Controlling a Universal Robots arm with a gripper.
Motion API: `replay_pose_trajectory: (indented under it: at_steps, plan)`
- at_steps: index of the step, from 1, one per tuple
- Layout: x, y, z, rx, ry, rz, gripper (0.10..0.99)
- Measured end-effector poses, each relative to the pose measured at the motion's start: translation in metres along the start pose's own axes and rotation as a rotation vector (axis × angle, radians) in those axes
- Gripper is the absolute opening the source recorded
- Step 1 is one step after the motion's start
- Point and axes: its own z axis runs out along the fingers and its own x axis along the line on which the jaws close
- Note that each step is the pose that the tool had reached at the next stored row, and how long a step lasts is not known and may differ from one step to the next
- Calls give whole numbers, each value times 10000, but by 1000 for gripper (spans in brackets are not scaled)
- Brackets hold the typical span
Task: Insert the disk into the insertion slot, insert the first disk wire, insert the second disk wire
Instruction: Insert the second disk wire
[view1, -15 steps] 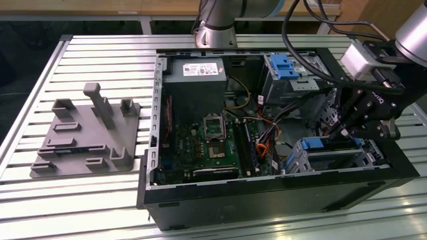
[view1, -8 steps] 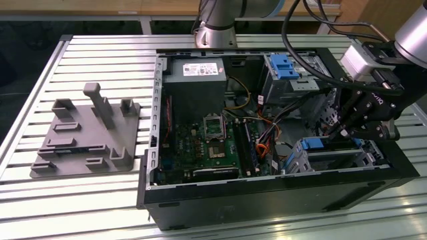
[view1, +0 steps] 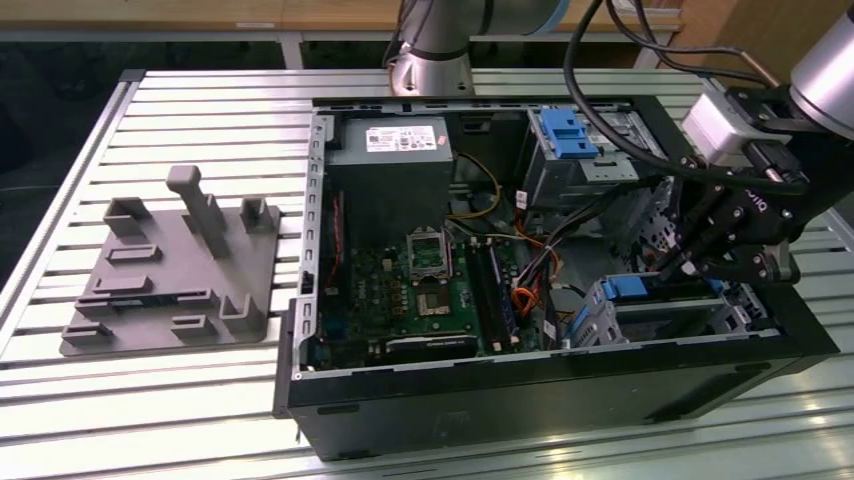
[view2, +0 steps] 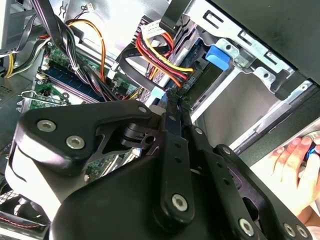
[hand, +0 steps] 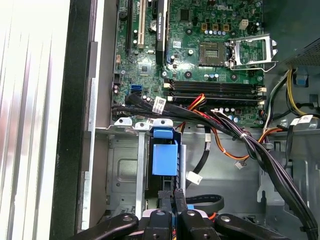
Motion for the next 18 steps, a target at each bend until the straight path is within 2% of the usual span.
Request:
replay_pose_trajectory:
  at_steps: [16, 17, 18]
  plan:
    - [21, -5, 41, 0, 2, 1, 145]
    - [21, -5, 41, 0, 1, 1, 157]
    - [21, -5, 41, 0, -1, 1, 216]
